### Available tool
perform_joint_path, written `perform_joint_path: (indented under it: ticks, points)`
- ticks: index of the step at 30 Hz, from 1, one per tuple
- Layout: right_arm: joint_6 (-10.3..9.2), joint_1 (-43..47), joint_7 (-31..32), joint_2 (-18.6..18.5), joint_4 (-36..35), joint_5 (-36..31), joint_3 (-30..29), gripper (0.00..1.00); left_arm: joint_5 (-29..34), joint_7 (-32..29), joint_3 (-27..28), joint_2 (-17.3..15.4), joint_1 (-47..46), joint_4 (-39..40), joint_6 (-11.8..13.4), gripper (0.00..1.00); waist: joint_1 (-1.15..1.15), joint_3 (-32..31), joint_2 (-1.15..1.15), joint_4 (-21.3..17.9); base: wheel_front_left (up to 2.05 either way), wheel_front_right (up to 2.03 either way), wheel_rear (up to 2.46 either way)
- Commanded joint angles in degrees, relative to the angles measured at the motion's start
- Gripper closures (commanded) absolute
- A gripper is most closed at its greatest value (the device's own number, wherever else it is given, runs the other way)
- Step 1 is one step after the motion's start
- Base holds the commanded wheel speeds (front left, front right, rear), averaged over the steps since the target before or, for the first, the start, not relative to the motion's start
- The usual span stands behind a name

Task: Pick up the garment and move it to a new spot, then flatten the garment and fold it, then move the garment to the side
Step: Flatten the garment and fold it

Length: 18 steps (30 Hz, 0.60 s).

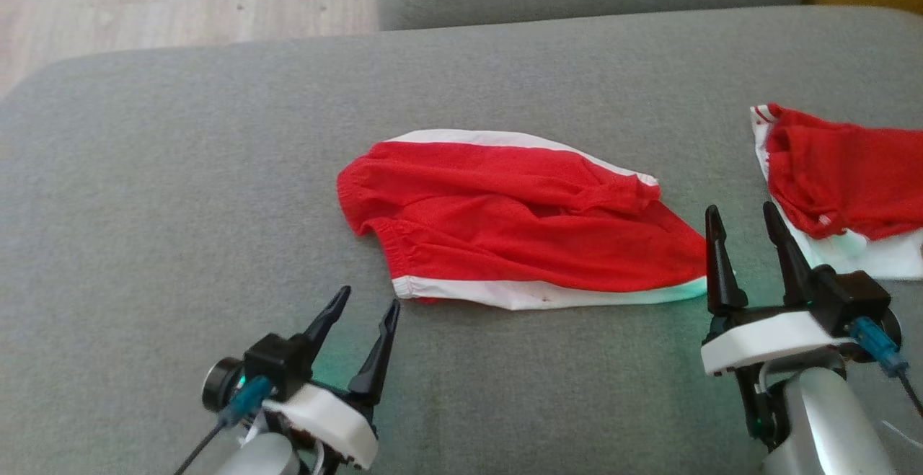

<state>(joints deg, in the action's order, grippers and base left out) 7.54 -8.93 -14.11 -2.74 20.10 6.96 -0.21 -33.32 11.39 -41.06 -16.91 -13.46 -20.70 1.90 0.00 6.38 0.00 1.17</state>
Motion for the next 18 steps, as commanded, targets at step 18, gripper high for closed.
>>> perform_joint_path:
  ticks: [18]
  points:
    - [-0.05,-2.44,-0.08,-0.14,-2.24,0.07,2.54,0.0,-6.68,-3.93,2.27,2.75,-7.67,-8.44,-5.39,0.0,0.0,3.15,0.0,-5.01,0.0,0.0,0.0]
